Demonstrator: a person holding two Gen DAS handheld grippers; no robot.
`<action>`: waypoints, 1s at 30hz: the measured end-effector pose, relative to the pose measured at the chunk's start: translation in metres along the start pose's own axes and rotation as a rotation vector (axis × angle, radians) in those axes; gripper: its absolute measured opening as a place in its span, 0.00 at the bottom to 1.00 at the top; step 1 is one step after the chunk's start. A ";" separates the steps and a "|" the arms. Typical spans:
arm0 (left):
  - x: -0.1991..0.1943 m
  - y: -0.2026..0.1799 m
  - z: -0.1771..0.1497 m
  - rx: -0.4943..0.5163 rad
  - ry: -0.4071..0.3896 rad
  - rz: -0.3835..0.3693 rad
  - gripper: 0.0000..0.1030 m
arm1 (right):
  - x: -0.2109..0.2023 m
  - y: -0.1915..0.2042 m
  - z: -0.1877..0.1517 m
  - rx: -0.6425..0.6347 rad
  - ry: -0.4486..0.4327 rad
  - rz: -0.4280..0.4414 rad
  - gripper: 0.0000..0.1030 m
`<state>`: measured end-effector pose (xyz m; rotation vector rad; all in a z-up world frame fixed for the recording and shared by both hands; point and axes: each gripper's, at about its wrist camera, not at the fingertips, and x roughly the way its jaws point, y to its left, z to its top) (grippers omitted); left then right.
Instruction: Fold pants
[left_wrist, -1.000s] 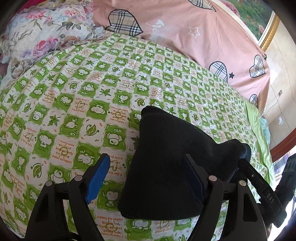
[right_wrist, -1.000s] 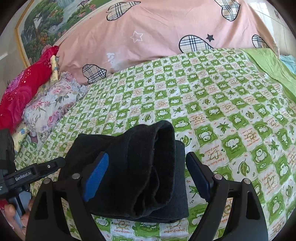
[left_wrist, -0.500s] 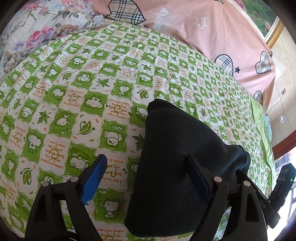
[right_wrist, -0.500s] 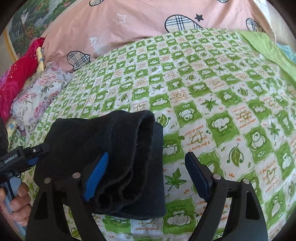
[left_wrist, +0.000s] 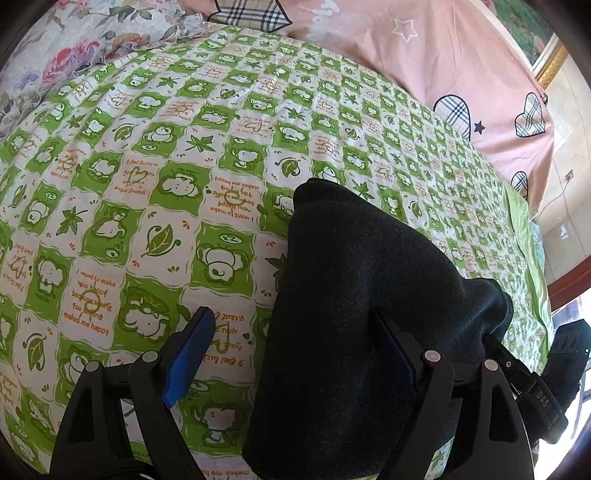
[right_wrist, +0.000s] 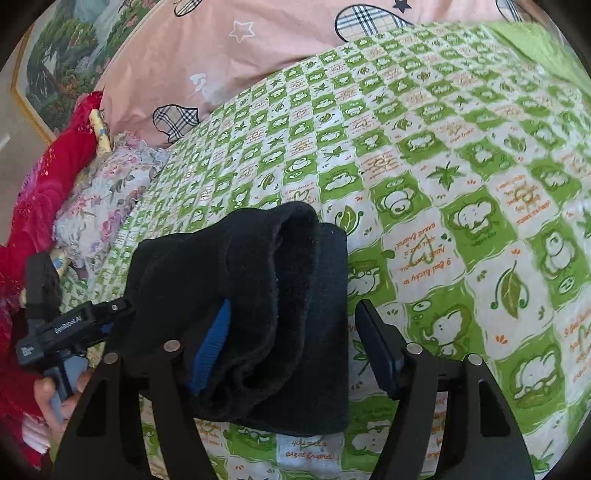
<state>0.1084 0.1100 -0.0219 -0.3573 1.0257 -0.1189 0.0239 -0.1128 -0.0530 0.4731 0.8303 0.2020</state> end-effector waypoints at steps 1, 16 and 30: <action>0.000 0.000 0.000 0.000 0.002 -0.003 0.78 | 0.002 -0.003 -0.001 0.021 0.007 0.028 0.67; -0.006 -0.016 -0.001 0.044 -0.012 -0.046 0.40 | -0.002 0.001 -0.004 -0.007 -0.004 0.125 0.52; -0.044 -0.012 0.009 0.052 -0.080 -0.104 0.29 | -0.014 0.031 0.022 -0.105 -0.046 0.151 0.44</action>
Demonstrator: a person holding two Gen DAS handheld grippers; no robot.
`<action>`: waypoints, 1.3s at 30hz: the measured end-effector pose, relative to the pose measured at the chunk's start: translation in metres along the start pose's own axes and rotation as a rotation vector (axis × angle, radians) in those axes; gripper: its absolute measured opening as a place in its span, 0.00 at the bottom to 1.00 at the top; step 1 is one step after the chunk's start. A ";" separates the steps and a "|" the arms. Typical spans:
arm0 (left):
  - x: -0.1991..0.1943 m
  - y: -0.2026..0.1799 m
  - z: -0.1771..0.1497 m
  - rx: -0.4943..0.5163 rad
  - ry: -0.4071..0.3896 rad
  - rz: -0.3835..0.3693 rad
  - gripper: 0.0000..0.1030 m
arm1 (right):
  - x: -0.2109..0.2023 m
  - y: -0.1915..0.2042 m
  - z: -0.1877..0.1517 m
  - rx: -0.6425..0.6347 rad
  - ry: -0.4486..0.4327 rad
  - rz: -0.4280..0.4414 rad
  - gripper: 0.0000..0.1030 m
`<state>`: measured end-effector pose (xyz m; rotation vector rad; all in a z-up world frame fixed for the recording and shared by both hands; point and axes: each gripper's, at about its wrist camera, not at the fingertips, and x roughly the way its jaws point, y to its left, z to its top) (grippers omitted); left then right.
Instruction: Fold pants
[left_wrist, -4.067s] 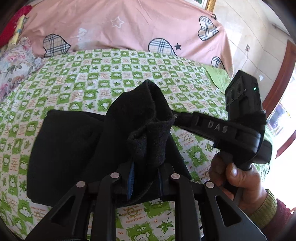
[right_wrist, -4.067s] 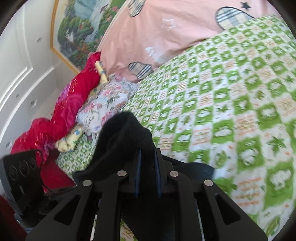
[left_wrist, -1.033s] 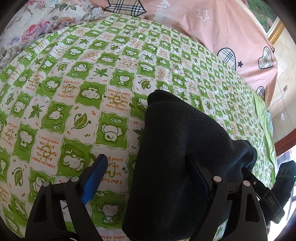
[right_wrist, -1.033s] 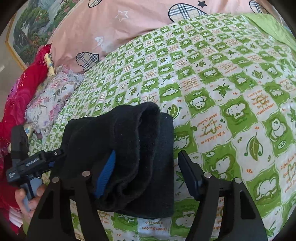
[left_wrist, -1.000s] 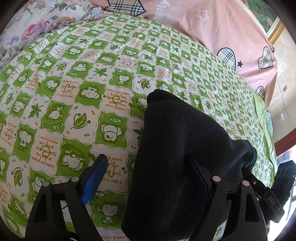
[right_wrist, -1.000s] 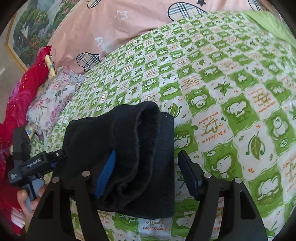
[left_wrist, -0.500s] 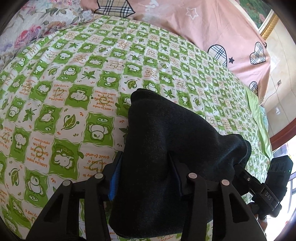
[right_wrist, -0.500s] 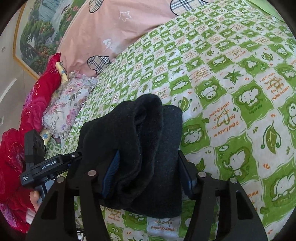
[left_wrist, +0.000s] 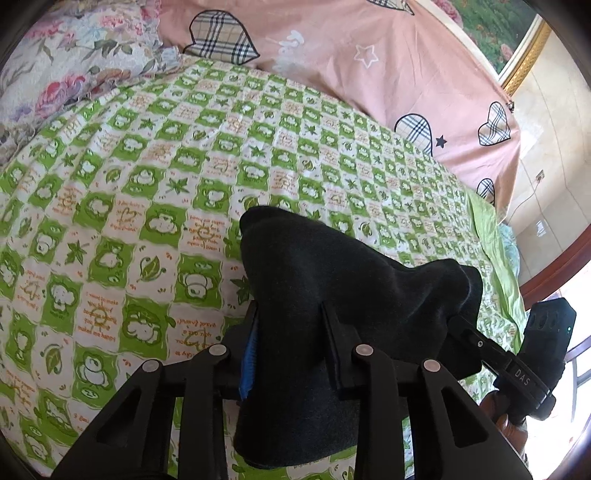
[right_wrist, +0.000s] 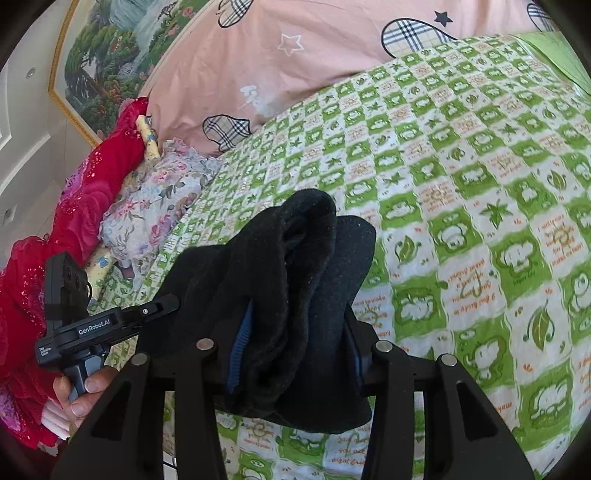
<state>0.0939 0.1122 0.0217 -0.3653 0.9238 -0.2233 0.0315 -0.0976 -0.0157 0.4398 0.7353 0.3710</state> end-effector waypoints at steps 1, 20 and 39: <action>-0.002 0.000 0.002 0.000 -0.005 0.000 0.28 | 0.001 0.002 0.005 -0.008 -0.003 0.001 0.44; -0.012 0.026 0.033 -0.010 -0.030 0.066 0.53 | 0.038 0.033 0.058 -0.137 0.016 0.033 0.38; 0.011 0.023 0.021 -0.046 0.055 -0.022 0.19 | 0.028 0.029 0.057 -0.095 -0.006 0.076 0.36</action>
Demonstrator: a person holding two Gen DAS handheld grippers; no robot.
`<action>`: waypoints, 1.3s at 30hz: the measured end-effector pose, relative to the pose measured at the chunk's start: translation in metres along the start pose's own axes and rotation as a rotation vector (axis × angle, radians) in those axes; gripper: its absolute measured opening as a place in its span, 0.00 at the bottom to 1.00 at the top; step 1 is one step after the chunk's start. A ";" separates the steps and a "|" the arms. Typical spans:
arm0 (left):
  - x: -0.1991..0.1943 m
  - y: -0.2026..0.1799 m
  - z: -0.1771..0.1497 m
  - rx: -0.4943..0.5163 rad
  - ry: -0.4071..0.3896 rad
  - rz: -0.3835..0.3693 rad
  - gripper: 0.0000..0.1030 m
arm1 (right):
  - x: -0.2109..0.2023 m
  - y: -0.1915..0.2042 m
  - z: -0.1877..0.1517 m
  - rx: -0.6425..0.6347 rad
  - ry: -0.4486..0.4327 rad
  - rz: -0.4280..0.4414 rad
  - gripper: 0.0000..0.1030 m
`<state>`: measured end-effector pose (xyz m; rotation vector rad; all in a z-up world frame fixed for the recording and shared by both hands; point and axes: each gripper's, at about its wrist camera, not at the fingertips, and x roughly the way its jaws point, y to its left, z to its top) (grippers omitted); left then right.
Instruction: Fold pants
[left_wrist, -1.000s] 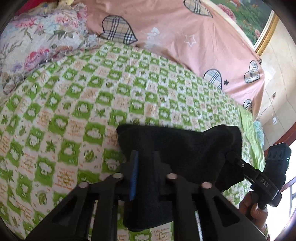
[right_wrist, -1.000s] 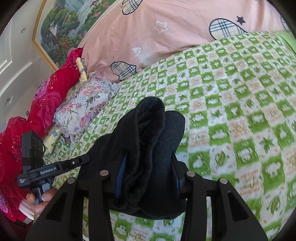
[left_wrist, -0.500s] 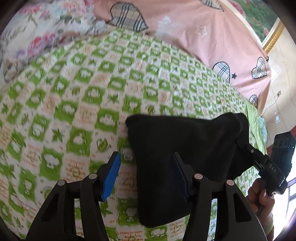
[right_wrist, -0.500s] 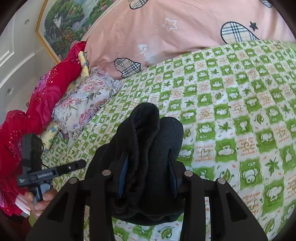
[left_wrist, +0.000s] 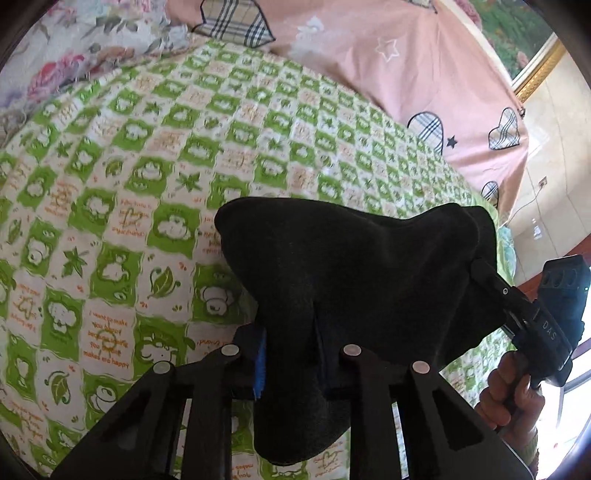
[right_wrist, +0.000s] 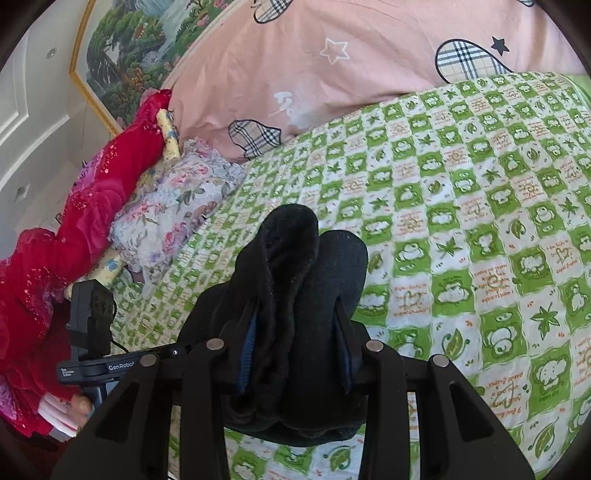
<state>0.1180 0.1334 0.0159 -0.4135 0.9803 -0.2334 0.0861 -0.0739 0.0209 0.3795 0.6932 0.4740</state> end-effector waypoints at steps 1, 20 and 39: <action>-0.006 -0.002 0.004 0.001 -0.019 0.003 0.19 | 0.000 0.002 0.003 -0.005 -0.007 0.008 0.36; 0.003 0.038 0.043 0.009 -0.054 0.153 0.25 | 0.090 -0.002 0.032 -0.042 0.091 -0.067 0.43; -0.007 0.044 0.018 -0.034 -0.069 0.208 0.70 | 0.065 -0.001 0.021 -0.054 0.035 -0.099 0.61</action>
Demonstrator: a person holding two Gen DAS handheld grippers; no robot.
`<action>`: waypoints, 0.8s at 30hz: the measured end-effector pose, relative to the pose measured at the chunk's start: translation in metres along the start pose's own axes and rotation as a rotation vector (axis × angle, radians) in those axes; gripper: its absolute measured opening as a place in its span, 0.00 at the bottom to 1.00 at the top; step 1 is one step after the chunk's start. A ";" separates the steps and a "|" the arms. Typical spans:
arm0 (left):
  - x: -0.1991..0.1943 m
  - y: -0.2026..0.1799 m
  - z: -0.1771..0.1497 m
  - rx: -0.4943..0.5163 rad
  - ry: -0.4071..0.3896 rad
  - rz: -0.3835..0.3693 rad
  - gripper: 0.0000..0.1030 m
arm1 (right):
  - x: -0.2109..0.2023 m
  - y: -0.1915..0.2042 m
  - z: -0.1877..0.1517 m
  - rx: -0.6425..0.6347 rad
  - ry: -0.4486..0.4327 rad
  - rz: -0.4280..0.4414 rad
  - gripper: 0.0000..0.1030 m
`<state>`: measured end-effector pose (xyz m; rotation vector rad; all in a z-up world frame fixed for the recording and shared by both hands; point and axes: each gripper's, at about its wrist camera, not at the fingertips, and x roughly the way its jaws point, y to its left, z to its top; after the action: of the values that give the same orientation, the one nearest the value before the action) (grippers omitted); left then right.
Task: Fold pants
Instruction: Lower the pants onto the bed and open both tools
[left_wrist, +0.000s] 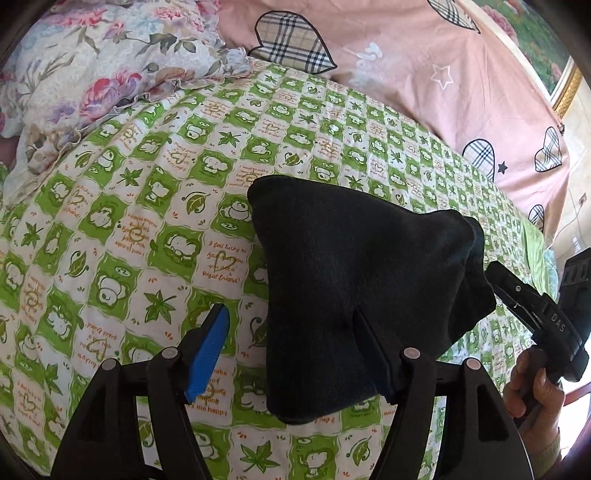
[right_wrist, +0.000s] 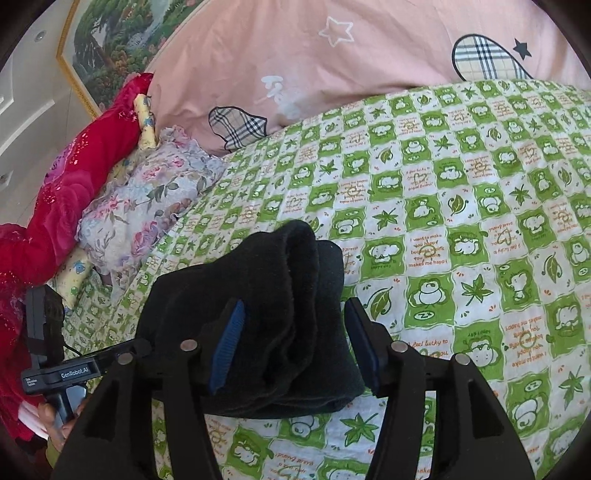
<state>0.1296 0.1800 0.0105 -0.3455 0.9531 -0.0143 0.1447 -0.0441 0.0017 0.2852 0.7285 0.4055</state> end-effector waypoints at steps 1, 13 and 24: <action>-0.002 -0.001 -0.001 -0.001 -0.003 0.004 0.71 | -0.003 0.001 -0.001 -0.005 -0.004 -0.002 0.63; -0.023 -0.012 -0.026 -0.015 -0.024 0.033 0.78 | -0.028 0.010 -0.026 -0.031 -0.010 -0.021 0.67; -0.033 -0.022 -0.048 -0.014 -0.042 0.104 0.79 | -0.039 0.029 -0.044 -0.119 -0.012 -0.042 0.80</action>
<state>0.0750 0.1508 0.0180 -0.3073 0.9292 0.0944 0.0806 -0.0312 0.0041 0.1599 0.6942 0.4051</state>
